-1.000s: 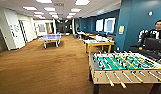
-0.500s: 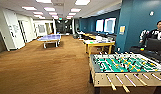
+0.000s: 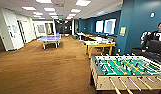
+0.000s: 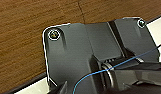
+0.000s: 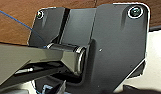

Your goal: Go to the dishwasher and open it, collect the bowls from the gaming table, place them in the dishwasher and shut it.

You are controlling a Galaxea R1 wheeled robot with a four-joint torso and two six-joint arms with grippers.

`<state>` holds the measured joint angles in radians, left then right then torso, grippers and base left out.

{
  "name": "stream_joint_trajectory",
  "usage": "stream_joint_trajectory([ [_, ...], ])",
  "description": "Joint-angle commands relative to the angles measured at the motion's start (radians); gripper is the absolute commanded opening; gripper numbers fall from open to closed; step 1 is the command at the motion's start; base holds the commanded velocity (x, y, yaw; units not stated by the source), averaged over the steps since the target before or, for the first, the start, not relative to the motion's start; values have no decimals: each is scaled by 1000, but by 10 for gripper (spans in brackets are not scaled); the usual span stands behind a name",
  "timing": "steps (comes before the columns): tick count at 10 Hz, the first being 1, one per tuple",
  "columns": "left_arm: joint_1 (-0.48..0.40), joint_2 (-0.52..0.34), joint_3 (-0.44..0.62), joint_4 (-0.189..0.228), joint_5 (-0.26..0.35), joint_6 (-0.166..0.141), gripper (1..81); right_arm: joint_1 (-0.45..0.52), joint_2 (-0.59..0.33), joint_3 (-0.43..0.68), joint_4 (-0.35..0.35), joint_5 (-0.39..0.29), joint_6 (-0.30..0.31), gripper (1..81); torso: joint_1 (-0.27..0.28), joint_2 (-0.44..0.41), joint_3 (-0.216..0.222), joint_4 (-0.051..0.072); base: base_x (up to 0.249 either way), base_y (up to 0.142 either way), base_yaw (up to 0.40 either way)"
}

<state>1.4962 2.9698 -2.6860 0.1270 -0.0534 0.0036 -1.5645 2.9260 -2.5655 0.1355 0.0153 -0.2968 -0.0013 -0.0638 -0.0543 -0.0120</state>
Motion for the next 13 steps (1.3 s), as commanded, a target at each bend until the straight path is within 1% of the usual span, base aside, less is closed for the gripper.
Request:
stream_joint_trajectory([
  [1,-58,3,8,-3,44,7,811,51,-17,-2,-7,-57,-5,811,1,0,0,0,124,64,0],
  [13,-58,5,8,-3,44,7,811,51,-15,-4,-7,-57,-5,811,1,0,0,0,124,64,0],
])
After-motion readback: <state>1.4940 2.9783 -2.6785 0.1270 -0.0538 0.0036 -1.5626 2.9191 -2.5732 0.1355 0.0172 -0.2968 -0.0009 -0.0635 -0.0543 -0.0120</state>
